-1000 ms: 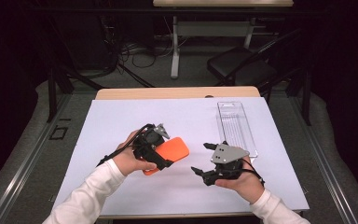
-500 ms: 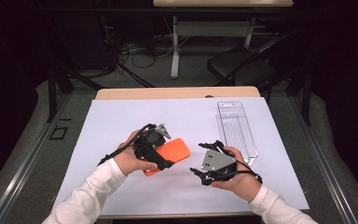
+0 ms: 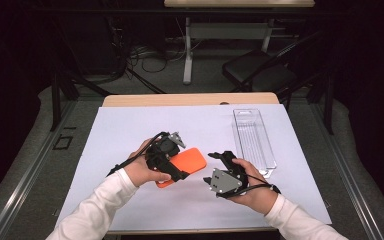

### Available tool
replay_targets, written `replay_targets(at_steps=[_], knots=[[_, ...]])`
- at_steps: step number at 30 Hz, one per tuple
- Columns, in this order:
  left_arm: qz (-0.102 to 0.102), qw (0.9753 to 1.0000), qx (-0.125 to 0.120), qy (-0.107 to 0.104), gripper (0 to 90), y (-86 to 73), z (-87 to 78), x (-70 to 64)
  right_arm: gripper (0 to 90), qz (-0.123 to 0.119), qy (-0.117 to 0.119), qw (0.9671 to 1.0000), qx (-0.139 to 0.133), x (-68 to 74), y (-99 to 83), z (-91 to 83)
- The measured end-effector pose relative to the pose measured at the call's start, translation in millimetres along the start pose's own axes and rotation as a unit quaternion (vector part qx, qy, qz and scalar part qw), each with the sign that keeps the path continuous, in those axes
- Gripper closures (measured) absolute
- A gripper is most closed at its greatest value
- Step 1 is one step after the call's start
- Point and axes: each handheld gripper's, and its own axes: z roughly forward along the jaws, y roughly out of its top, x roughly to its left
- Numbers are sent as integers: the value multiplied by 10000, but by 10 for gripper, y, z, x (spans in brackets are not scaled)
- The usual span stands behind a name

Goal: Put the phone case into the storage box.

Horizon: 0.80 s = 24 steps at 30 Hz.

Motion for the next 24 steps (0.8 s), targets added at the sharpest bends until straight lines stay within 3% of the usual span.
replay_targets(at_steps=[2, 3, 4, 5, 7, 8, 10, 15, 24], knots=[[-8, 10000, -18, -17, 160, 7, 0, 1, 284, -105, -32, 9999, 9, 14, 4, 9], [4, 10000, -16, -19, 160, 11, 0, 1, 291, -47, -48, 10000, 49, 36, -3, 9], [-2, 10000, -24, -22, 160, 14, 3, -3, 300, -274, -75, 9996, 5, 22, 2, 21], [-4, 10000, -17, -25, 160, 18, 6, -6, 308, -256, -110, 9996, -74, 39, -4, 36], [2, 10000, -13, -30, 160, 27, 14, -12, 329, -322, -166, 9993, 21, 61, -4, 29], [9, 10000, -12, -35, 160, 32, 19, -15, 329, -453, -189, 9988, -3, 56, -3, 36], [12, 10000, 0, -51, 160, 45, 26, -24, 332, -425, -200, 9989, -72, 77, -9, 51], [44, 9999, -6, -113, 160, 83, 49, -49, 346, -658, -260, 9974, -109, 92, -1, 70], [92, 9998, 13, -176, 160, 142, 82, -99, 379, -967, -401, 9945, 76, 148, -20, 92]])
